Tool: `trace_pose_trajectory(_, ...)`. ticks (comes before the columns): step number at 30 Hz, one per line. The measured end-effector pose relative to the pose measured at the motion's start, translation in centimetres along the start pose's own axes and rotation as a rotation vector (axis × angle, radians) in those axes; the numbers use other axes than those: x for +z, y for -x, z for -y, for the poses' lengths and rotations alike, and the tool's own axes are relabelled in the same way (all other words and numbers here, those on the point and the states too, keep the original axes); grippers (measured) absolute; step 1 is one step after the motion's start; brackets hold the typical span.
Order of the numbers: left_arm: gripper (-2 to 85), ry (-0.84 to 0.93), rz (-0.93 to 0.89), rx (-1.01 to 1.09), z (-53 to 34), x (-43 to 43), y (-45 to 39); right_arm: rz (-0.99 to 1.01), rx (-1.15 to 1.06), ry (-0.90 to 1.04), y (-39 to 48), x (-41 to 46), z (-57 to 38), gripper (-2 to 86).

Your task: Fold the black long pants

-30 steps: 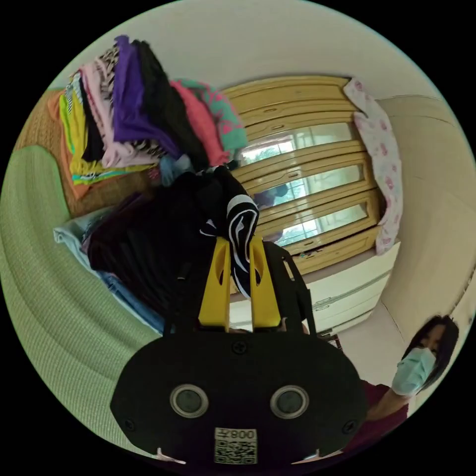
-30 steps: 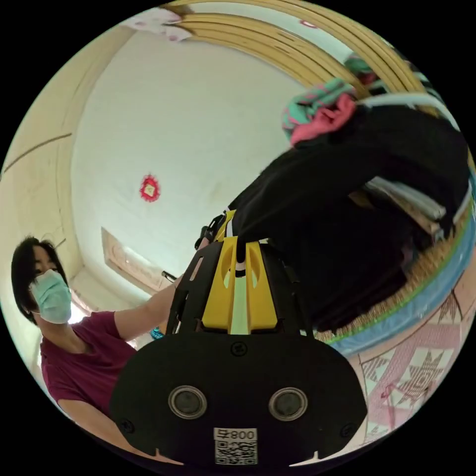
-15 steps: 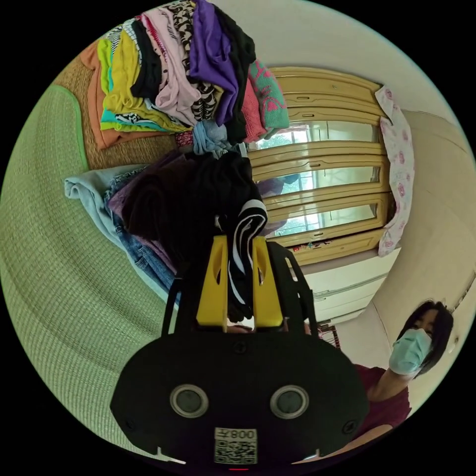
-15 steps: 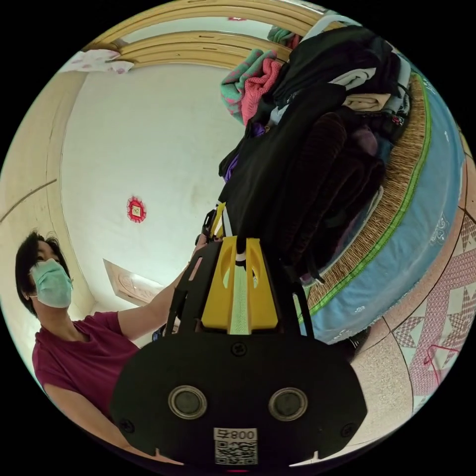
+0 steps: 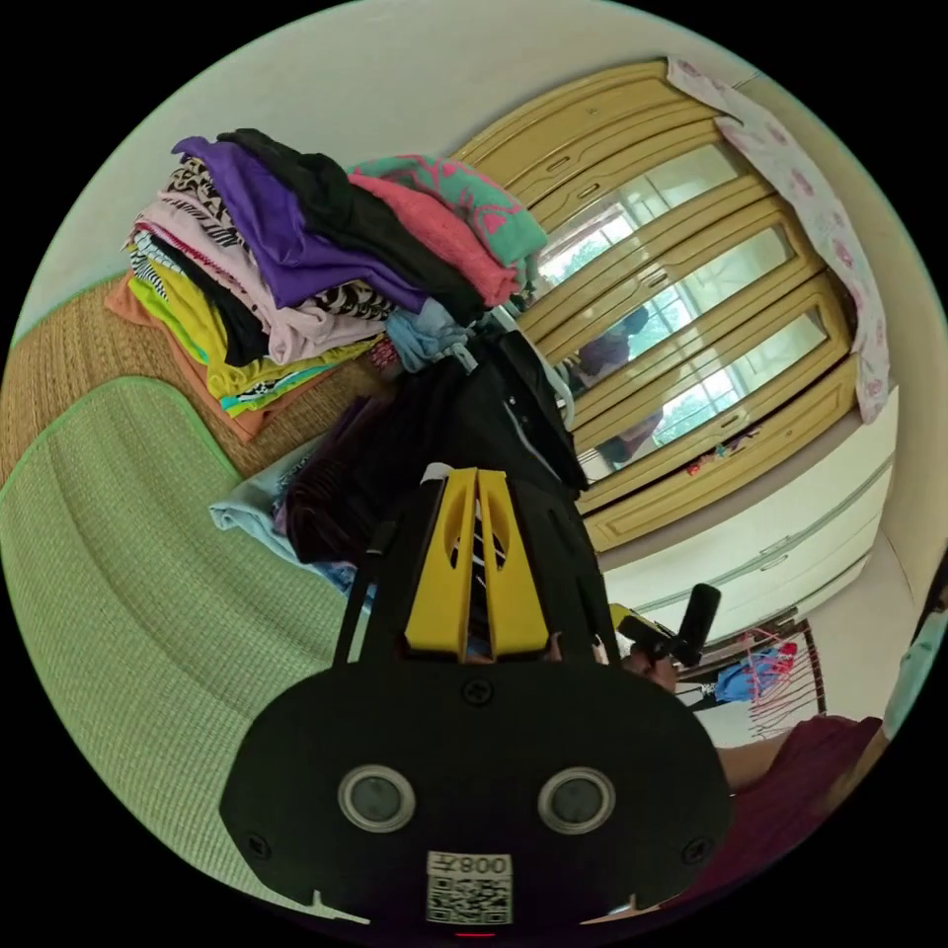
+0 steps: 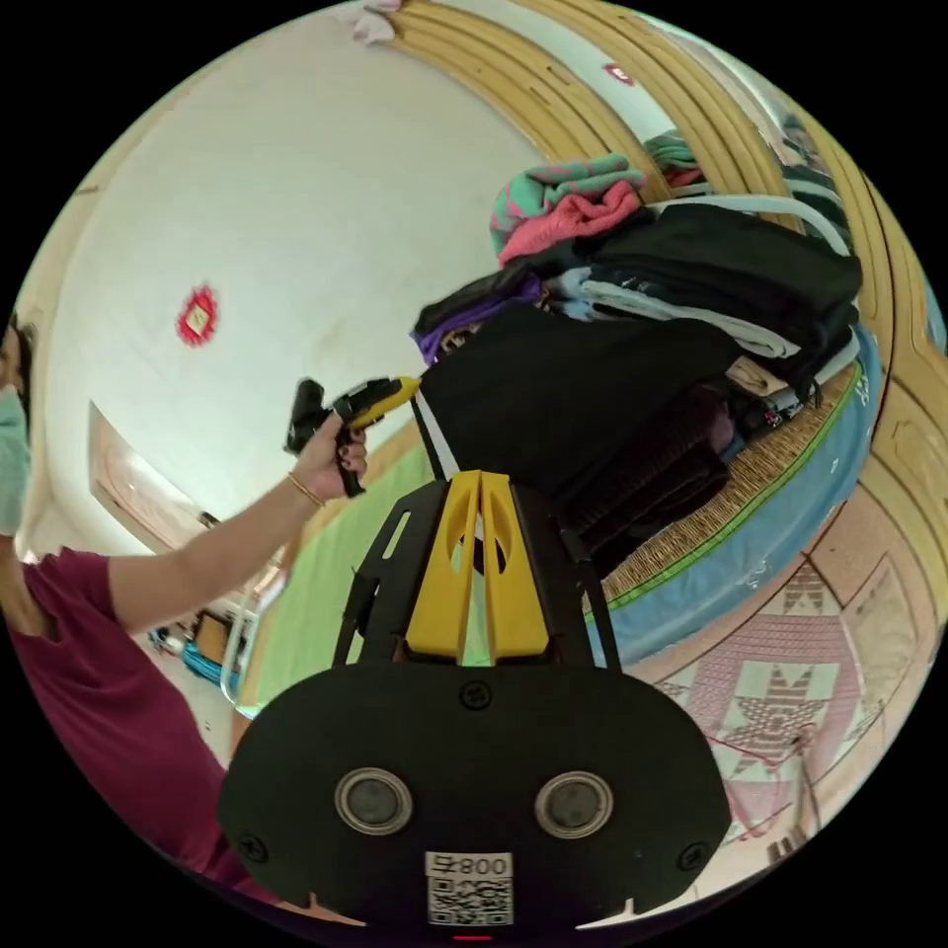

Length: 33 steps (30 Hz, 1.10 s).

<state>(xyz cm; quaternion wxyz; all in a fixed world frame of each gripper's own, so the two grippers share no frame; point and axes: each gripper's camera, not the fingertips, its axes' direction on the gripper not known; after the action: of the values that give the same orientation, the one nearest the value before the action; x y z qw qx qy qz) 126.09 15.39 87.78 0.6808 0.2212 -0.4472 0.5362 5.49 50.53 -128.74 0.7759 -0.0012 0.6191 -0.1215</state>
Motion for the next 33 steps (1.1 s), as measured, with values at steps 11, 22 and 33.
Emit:
trace_pose_trajectory(11, 0.0, -0.021, 0.049, -0.003, 2.2, 2.3, -3.8, -0.225, -0.168, -0.012, 2.6, 5.2, -0.4, 0.0)
trace_pose_trajectory(22, 0.1, 0.128, 0.281, 0.144, -11.2, 0.1, -9.7, -0.256, -0.169, -0.085, 2.2, 4.5, 1.0, 0.1)
trace_pose_trajectory(33, 0.2, 0.436, 0.633, 0.211, -24.1, 5.5, -11.7, -0.484, -0.278, -0.269, -1.5, -0.6, 10.3, 1.5)
